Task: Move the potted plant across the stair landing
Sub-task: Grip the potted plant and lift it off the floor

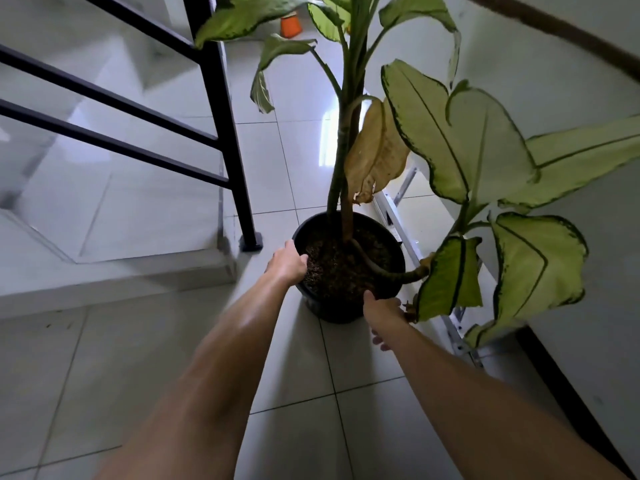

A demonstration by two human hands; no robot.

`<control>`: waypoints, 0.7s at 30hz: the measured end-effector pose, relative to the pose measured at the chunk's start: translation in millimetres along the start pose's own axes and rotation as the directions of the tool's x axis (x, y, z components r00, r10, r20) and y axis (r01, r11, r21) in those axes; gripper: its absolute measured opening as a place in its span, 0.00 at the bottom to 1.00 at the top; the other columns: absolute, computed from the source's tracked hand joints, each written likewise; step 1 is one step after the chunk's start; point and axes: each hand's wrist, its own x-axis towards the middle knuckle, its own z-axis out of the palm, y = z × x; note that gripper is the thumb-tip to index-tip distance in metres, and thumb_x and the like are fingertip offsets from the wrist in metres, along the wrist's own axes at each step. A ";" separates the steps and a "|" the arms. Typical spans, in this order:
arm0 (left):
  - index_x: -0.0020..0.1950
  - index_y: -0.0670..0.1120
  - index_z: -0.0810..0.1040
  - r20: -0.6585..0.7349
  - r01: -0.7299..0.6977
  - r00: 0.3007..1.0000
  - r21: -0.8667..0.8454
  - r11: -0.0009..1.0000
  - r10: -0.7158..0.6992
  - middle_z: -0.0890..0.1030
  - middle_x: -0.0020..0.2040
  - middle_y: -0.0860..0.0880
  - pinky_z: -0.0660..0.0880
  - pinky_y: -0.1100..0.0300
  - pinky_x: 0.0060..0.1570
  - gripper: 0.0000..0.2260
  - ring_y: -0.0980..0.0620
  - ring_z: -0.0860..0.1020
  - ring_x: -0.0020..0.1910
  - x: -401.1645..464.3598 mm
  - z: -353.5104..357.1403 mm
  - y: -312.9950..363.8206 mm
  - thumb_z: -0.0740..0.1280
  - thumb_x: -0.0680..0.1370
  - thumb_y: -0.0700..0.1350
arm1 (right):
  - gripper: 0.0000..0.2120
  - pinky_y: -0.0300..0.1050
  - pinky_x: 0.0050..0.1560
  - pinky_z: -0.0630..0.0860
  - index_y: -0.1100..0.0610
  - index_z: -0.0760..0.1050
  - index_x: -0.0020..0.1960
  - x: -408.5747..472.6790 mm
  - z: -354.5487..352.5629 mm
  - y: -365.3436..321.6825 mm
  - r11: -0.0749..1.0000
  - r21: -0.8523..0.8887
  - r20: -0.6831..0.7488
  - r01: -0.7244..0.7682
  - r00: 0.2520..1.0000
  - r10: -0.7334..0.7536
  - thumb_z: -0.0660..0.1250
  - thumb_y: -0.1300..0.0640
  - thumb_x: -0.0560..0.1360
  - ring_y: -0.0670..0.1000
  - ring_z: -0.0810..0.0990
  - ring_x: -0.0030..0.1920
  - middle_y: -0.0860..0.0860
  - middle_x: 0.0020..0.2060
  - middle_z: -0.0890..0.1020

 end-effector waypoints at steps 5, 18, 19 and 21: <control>0.72 0.44 0.69 -0.053 0.008 0.999 -0.007 1.000 -0.008 0.77 0.66 0.37 0.74 0.47 0.61 0.19 0.35 0.76 0.64 25.3 18.0 -8.4 0.63 0.81 0.41 | 0.42 0.60 0.56 0.83 0.55 0.40 0.83 9.9 1.9 13.3 0.985 0.163 0.039 0.062 0.997 -0.070 0.63 0.46 0.80 0.62 0.82 0.58 0.60 0.65 0.75; 0.75 0.67 0.57 0.111 0.086 0.993 -0.481 0.872 -0.037 0.79 0.57 0.42 0.81 0.34 0.27 0.41 0.32 0.84 0.46 -33.5 22.6 -49.9 0.62 0.69 0.36 | 0.32 0.59 0.38 0.87 0.48 0.51 0.80 20.3 -6.4 20.6 0.944 0.314 0.078 0.104 0.988 -0.135 0.61 0.62 0.81 0.68 0.82 0.56 0.62 0.71 0.70; 0.73 0.68 0.60 0.099 0.089 0.994 -0.495 0.864 -0.046 0.80 0.56 0.43 0.81 0.34 0.28 0.39 0.34 0.84 0.46 -40.4 21.8 -55.8 0.62 0.69 0.35 | 0.32 0.62 0.40 0.86 0.48 0.51 0.80 16.2 -3.1 19.8 0.951 0.292 0.079 0.103 0.988 -0.131 0.61 0.62 0.82 0.69 0.81 0.58 0.62 0.71 0.70; 0.71 0.67 0.62 0.087 0.128 0.991 -0.519 0.845 -0.097 0.80 0.56 0.45 0.82 0.37 0.28 0.37 0.36 0.84 0.46 -56.6 16.5 -64.7 0.61 0.70 0.34 | 0.31 0.62 0.39 0.86 0.49 0.53 0.80 8.9 4.7 19.3 0.961 0.252 0.099 0.115 0.985 -0.143 0.61 0.62 0.82 0.68 0.80 0.59 0.62 0.71 0.70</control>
